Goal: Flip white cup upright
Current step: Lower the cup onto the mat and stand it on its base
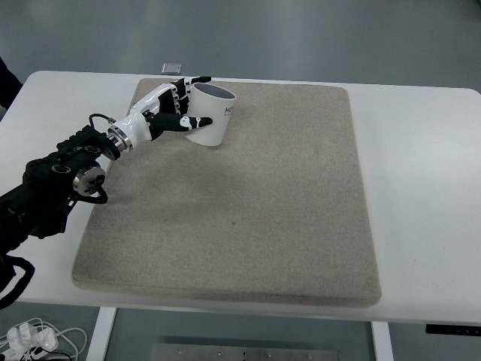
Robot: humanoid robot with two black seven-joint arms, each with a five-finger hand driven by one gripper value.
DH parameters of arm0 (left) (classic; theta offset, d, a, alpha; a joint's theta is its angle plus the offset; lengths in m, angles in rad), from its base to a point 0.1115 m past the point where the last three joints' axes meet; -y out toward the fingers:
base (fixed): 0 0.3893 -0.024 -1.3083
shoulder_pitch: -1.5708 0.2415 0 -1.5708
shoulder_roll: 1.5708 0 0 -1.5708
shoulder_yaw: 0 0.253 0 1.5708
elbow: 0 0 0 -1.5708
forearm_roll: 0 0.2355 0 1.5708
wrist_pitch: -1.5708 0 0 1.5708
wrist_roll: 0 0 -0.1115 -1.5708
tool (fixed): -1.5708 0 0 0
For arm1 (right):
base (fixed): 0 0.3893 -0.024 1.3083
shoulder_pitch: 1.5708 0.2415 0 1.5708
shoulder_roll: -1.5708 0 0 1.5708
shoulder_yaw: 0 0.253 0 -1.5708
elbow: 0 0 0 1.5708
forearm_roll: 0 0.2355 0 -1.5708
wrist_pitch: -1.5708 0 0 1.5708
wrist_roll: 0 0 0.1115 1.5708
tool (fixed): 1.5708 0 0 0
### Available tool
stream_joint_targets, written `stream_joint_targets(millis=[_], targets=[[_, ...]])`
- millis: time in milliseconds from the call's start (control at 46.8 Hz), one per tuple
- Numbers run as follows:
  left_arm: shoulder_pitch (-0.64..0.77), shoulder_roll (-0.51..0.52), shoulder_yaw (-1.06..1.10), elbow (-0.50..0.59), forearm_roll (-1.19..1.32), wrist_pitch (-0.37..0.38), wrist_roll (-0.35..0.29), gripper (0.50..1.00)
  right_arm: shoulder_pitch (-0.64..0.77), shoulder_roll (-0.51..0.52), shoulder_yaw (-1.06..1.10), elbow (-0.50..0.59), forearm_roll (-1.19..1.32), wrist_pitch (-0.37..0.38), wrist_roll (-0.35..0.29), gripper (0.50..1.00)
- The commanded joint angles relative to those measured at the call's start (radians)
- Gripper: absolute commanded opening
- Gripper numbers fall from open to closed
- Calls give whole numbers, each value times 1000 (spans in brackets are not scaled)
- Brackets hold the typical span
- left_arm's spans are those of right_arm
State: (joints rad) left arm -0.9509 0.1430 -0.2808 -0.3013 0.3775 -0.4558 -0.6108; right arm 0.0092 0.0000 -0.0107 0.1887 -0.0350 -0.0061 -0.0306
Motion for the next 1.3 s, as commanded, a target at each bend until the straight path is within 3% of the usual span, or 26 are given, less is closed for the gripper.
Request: stream_joint_targets(millis=[0, 769, 875, 1025, 1068, 1281], targets=[[-2, -14, 0, -1, 0, 14, 0, 500, 0, 0, 0, 0, 0, 0, 0, 952], [-3, -56, 9, -1, 103, 144, 0, 500, 0, 0, 0, 0, 0, 0, 0, 952], [-3, -56, 6, -1, 103, 155, 0, 645, 0, 0, 0, 0, 1, 0, 0, 952], [0, -56, 2, -1, 101, 164, 0, 743, 0, 0, 0, 0, 0, 0, 0, 952], [1, -56, 0, -2, 100, 164, 0, 801, 0, 0, 0, 0, 0, 0, 0, 952], [9, -54, 0, -27, 100, 163, 0, 859, 0, 0, 0, 0, 1, 0, 0, 952]])
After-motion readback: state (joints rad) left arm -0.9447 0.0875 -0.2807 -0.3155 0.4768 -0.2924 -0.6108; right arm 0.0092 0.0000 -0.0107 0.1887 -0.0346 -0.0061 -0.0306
